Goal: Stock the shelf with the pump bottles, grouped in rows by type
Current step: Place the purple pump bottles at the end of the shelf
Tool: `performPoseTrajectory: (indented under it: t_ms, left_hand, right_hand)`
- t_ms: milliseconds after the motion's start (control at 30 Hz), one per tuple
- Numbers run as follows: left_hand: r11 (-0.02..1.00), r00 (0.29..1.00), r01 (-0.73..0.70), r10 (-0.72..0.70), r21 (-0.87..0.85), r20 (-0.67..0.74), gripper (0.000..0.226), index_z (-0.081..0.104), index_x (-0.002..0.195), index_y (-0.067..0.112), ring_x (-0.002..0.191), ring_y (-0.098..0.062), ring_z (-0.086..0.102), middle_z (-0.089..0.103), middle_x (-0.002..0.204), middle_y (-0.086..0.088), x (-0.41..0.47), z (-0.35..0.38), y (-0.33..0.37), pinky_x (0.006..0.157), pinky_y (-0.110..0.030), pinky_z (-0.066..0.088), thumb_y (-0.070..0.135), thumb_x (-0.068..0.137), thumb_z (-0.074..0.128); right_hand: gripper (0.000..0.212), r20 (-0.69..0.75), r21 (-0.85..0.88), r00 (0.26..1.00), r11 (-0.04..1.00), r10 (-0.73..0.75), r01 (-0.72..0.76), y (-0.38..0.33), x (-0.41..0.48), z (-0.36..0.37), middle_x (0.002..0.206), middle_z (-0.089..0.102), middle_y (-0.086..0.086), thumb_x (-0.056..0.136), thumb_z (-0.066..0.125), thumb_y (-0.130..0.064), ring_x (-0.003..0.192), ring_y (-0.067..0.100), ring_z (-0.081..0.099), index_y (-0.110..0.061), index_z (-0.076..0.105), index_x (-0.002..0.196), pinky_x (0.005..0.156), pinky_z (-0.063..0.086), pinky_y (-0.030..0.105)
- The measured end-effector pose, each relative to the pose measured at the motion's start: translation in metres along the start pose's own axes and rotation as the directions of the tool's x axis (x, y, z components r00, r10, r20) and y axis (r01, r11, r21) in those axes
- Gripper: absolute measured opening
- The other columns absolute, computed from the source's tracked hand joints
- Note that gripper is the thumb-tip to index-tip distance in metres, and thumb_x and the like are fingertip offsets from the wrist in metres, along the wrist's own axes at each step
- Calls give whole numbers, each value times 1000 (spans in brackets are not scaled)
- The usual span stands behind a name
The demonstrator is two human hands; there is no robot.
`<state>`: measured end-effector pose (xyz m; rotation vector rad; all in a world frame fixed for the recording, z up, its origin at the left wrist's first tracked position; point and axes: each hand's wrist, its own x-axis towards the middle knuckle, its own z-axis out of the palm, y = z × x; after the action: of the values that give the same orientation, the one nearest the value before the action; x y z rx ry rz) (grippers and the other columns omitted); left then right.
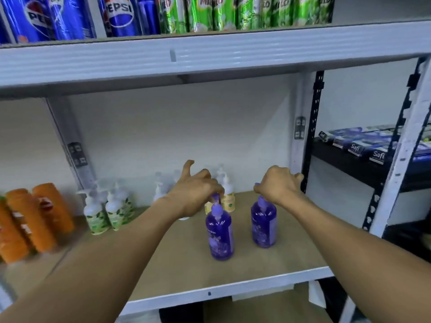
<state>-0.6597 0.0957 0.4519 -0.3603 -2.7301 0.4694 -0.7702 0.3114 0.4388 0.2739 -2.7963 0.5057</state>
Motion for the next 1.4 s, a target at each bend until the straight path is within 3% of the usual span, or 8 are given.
performPoseTrajectory:
  t_ms: [167,300,400,567,767,967,1133,1400]
  left_hand:
    - [981,994,102,-108,-164,-27,30,60,115,42,119,-9,45,62,106,19,12,24,2,114,-58,0,19,98,54]
    - [858,956,225,-286,-462,-66,34,56,130,43,128,-4,43,58,125,25,-4,46,11,118,-56,4,26,101,53]
    - [701,901,284,-429,-655,-68,51,42,145,42,135,-5,41,45,137,33,-28,76,22,117,-54,19,28,98,60]
    - [470,804,473,-577,-745,147,67,30,154,35,136,-22,47,42,156,9,-77,143,33,113,-54,34,50,95,58]
    - [611,789,609,-533,-505,307,80,31,153,39,149,-14,27,29,163,9,-91,194,26,117,-57,22,78,83,37]
    - [679,767,634,-491,-371,412,67,24,155,45,154,-10,8,11,167,16,-86,207,24,119,-62,5,73,94,24]
    - [686,759,637,-478,-352,442,71,17,156,48,154,-8,3,6,167,19,-80,212,16,120,-61,2,78,91,20]
    - [694,760,645,-535,-322,369,71,30,150,49,148,-14,21,26,160,18,-72,213,12,117,-55,18,82,87,20]
  right_hand:
    - [30,13,150,997,986,72,-73,9,7,13,65,65,-2,85,62,-42,65,15,54,-17,68,70,95,34,42]
    - [23,-47,413,996,909,77,-51,16,-5,30,64,63,-8,88,69,-41,69,14,56,-18,72,86,75,39,27]
    - [19,-157,578,985,815,71,33,20,-22,54,55,60,-11,84,76,-34,69,12,62,-32,65,99,86,51,41]
    - [56,-275,742,944,665,183,88,33,-59,97,104,56,-12,75,86,-24,97,15,63,-33,60,123,95,51,45]
    - [104,-151,766,975,642,165,10,43,-90,141,129,39,-13,67,93,-21,115,-1,39,-38,32,150,90,38,11]
    - [120,-149,711,980,703,132,14,42,-91,157,150,34,-4,70,91,-23,135,12,39,-39,10,157,94,39,22]
    - [112,-151,716,982,697,109,33,52,-71,163,147,42,-7,71,90,-15,126,5,45,-36,19,156,90,36,13]
    - [102,-134,759,988,649,81,49,77,-4,180,137,52,-14,68,90,-12,115,3,56,-38,32,147,95,52,27]
